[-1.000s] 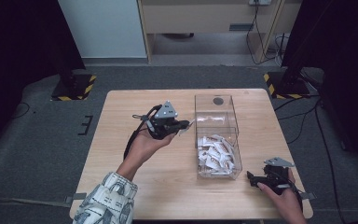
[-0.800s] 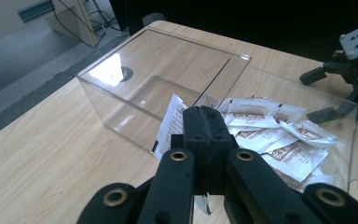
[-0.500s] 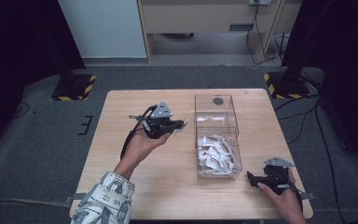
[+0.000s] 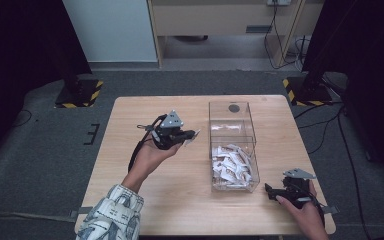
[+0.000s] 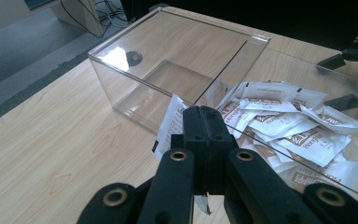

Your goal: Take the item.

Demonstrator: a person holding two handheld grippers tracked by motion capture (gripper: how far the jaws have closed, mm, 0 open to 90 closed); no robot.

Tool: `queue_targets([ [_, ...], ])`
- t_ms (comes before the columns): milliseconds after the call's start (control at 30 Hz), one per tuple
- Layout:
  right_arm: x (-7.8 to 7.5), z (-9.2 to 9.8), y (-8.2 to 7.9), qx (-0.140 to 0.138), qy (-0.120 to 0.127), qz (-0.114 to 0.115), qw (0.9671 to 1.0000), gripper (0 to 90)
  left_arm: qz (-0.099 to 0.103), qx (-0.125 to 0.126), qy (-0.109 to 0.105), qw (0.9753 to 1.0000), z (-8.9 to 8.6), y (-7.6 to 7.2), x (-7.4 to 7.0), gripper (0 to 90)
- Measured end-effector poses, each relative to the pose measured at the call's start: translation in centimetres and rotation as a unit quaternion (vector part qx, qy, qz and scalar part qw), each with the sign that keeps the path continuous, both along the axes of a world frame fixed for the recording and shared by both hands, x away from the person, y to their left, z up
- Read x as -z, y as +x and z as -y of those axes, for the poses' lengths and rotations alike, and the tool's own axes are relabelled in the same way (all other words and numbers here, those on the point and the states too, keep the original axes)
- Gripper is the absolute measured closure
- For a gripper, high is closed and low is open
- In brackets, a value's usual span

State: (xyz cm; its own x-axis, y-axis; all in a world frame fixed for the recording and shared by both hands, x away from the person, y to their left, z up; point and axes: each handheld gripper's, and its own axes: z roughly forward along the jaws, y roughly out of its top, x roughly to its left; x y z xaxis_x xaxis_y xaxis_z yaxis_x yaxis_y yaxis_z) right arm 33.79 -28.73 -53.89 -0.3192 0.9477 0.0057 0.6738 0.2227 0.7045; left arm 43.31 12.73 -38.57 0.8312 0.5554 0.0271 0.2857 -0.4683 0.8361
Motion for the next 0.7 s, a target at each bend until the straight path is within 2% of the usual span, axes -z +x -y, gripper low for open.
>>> queue_targets([
  [700,0.0,0.0,0.0,0.000,0.000,0.000,1.0000,0.8,-0.009,-0.022,0.012,0.9996,-2.0,0.8,1.8,90.0],
])
